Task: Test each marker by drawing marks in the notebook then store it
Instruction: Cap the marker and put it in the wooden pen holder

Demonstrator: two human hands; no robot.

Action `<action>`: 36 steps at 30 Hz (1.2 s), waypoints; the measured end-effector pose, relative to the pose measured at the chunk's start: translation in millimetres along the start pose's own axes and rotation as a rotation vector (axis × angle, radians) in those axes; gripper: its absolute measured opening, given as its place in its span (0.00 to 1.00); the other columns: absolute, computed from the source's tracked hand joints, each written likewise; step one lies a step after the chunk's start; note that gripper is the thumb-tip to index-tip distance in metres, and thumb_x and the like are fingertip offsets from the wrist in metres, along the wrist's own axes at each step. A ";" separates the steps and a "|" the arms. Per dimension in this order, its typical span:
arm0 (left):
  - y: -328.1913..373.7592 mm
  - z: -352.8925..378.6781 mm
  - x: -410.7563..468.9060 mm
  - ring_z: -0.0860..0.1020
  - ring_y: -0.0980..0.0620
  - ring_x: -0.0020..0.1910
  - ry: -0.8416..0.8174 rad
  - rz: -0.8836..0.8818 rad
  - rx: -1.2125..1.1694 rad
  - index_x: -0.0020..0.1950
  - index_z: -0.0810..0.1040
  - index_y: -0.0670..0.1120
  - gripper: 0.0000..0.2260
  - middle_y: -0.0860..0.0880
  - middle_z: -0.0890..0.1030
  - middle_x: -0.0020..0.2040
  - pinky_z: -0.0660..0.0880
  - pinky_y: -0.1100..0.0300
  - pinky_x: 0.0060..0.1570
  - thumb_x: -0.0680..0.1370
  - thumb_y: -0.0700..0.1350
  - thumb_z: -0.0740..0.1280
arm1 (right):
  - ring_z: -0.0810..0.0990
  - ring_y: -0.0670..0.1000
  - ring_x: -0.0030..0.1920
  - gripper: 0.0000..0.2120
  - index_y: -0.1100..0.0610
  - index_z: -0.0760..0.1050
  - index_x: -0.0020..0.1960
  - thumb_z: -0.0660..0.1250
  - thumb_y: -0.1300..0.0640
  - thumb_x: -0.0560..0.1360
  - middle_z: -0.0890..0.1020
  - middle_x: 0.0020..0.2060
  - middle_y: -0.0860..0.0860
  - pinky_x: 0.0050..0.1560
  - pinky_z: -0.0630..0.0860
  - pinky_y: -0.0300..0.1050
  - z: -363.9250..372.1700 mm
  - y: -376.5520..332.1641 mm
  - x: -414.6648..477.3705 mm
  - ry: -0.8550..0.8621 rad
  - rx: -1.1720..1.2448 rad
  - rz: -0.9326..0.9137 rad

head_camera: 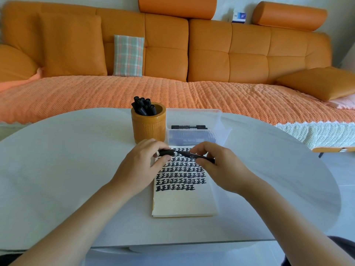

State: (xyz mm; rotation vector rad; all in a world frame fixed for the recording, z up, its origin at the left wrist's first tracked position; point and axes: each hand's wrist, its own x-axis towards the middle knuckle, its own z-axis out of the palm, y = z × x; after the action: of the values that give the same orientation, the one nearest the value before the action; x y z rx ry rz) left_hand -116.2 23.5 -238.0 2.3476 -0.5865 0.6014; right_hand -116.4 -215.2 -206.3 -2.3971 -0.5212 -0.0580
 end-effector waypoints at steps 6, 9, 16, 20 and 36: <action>2.4 0.1 -0.1 0.73 0.59 0.47 -0.004 0.023 0.009 0.55 0.79 0.49 0.10 0.60 0.75 0.46 0.72 0.65 0.45 0.77 0.50 0.66 | 0.75 0.34 0.38 0.08 0.43 0.75 0.56 0.64 0.55 0.80 0.75 0.37 0.26 0.36 0.66 0.32 2.9 2.4 0.4 0.001 -0.042 0.004; 1.8 0.6 0.0 0.73 0.59 0.47 -0.038 0.043 0.014 0.55 0.79 0.49 0.09 0.60 0.75 0.45 0.74 0.61 0.45 0.77 0.49 0.68 | 0.76 0.35 0.39 0.09 0.43 0.76 0.56 0.65 0.56 0.80 0.75 0.37 0.29 0.39 0.68 0.34 3.8 1.6 0.0 0.011 -0.044 -0.008; 7.8 1.8 -1.1 0.73 0.60 0.48 -0.099 0.082 -0.027 0.53 0.80 0.49 0.12 0.60 0.76 0.44 0.73 0.59 0.44 0.77 0.55 0.65 | 0.79 0.46 0.48 0.11 0.48 0.78 0.58 0.63 0.58 0.78 0.81 0.48 0.40 0.51 0.76 0.50 12.3 0.9 1.1 0.052 -0.195 -0.238; 12.3 5.2 -0.8 0.74 0.57 0.45 -0.110 0.048 -0.102 0.49 0.79 0.50 0.09 0.58 0.76 0.41 0.72 0.60 0.41 0.79 0.53 0.64 | 0.77 0.51 0.45 0.16 0.51 0.76 0.63 0.56 0.59 0.79 0.80 0.46 0.46 0.46 0.73 0.48 18.2 -0.9 1.9 0.042 -0.318 -0.335; -48.7 -41.8 72.3 0.68 0.48 0.63 0.352 -0.180 0.052 0.66 0.72 0.46 0.18 0.47 0.73 0.62 0.65 0.58 0.62 0.77 0.46 0.67 | 0.59 0.47 0.26 0.25 0.55 0.58 0.28 0.59 0.36 0.70 0.60 0.23 0.48 0.31 0.59 0.47 -2.0 -47.9 68.5 0.096 0.021 -0.033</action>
State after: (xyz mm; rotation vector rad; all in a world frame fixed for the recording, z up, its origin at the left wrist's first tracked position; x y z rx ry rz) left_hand -43.3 67.3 -192.0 2.2373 -0.1998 0.9260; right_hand -71.6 -159.2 -163.5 -2.3525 -0.5141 -0.1810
